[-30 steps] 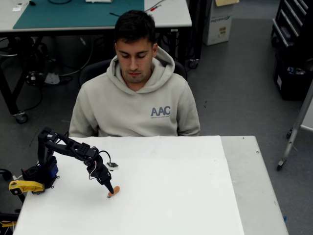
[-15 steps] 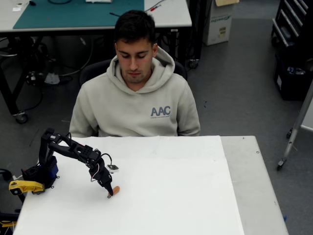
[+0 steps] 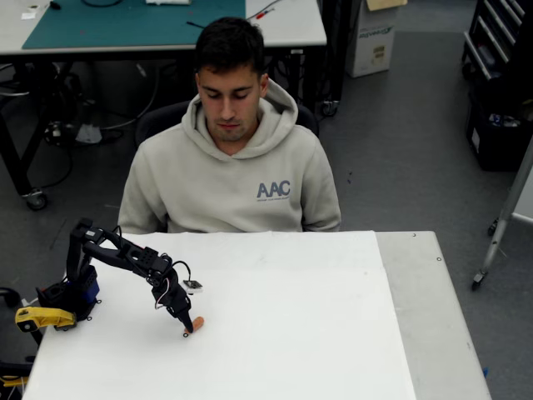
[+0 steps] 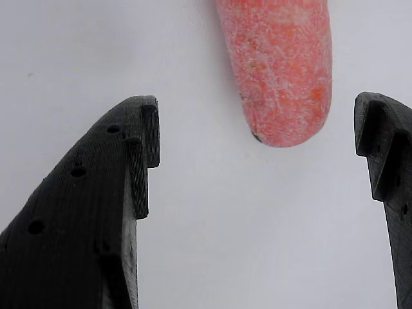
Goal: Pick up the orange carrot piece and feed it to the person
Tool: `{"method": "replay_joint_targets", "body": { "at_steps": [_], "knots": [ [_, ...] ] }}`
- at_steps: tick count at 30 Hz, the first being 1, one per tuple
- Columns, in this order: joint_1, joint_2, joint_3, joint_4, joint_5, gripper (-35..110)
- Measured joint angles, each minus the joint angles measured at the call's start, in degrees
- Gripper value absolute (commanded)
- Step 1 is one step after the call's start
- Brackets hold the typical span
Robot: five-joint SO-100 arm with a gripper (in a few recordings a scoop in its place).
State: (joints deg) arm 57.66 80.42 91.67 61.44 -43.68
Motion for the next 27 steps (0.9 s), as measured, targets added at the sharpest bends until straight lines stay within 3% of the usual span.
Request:
{"method": "replay_joint_targets", "body": {
  "at_steps": [17, 25, 27],
  "knots": [
    [0.0, -7.6, -7.1, -0.1, 0.0, 24],
    [0.0, -8.0, -7.6, 0.1, 0.0, -5],
    [0.1, -8.3, -8.0, 0.4, 0.0, -4]
  ]
}}
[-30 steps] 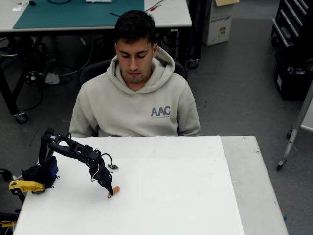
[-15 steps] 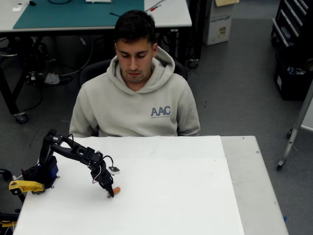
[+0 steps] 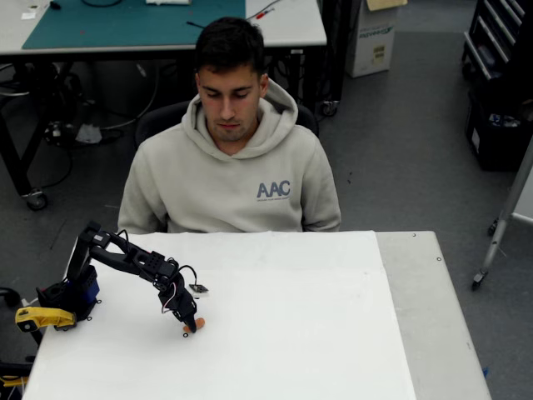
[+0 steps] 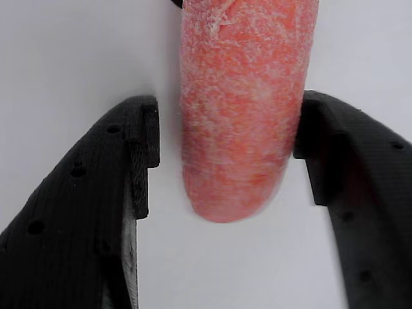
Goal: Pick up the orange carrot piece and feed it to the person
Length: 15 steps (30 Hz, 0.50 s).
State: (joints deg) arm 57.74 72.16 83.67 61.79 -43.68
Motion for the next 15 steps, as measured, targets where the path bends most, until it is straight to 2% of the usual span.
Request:
{"method": "replay_joint_targets", "body": {
  "at_steps": [15],
  "knots": [
    [0.2, -4.5, -2.4, 0.1, 0.6, -2]
  ]
}}
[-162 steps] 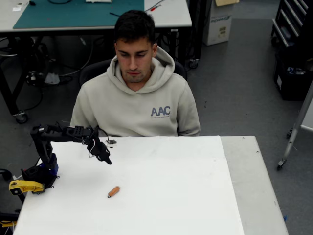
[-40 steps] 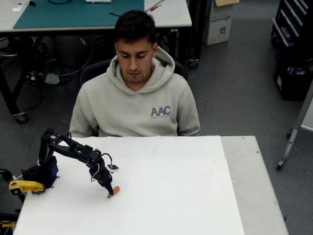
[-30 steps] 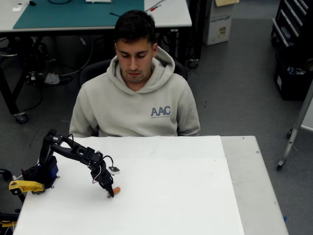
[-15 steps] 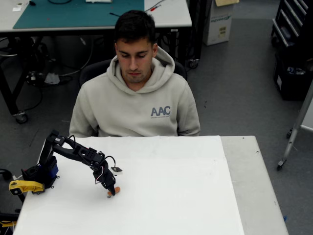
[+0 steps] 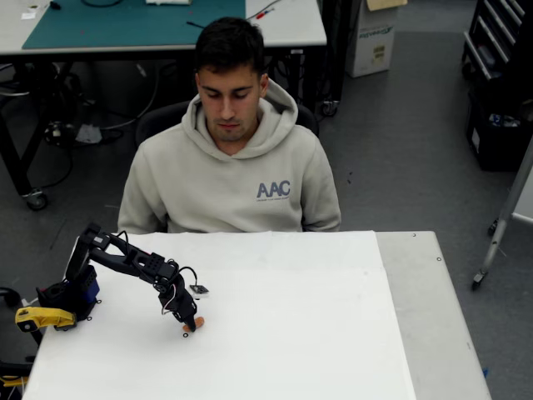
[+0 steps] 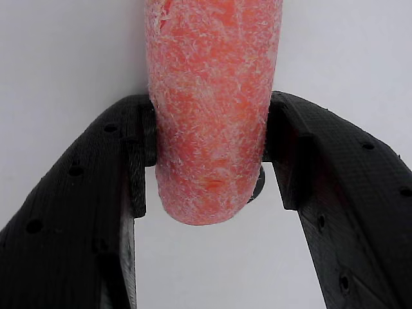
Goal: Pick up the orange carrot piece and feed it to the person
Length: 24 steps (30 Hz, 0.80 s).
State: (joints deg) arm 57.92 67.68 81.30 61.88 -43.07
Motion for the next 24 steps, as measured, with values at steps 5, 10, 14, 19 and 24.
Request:
{"method": "replay_joint_targets", "body": {
  "at_steps": [5, 10, 14, 19, 24],
  "knots": [
    [-1.1, 1.0, -1.1, 0.0, 0.0, -2],
    [-3.2, 1.9, -1.8, 0.0, 0.0, -2],
    [-6.2, 3.3, -3.4, 0.0, 0.0, -2],
    [-9.8, 6.8, -8.3, 0.0, 0.0, -2],
    [-13.7, 7.5, -15.6, 0.0, 0.0, -2]
  ]
}}
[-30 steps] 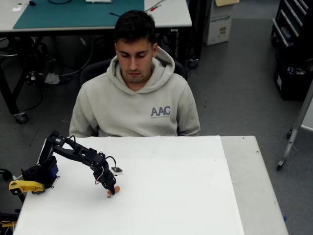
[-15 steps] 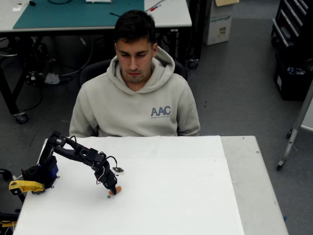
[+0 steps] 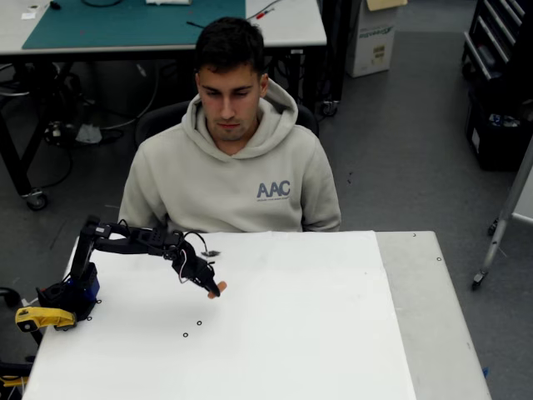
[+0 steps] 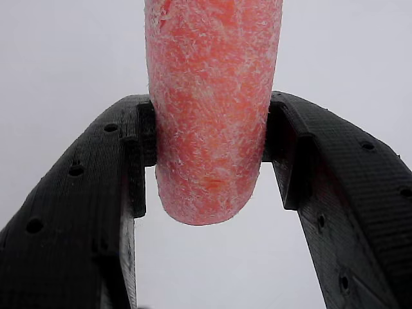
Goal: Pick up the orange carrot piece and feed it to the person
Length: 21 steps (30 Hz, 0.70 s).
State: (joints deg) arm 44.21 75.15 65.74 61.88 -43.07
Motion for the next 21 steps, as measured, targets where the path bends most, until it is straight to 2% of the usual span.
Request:
{"method": "replay_joint_targets", "body": {
  "at_steps": [11, 21],
  "knots": [
    [-8.8, -0.5, -22.9, 0.0, -0.4, -2],
    [-12.9, -12.5, -44.6, 0.1, -1.1, -2]
  ]
}}
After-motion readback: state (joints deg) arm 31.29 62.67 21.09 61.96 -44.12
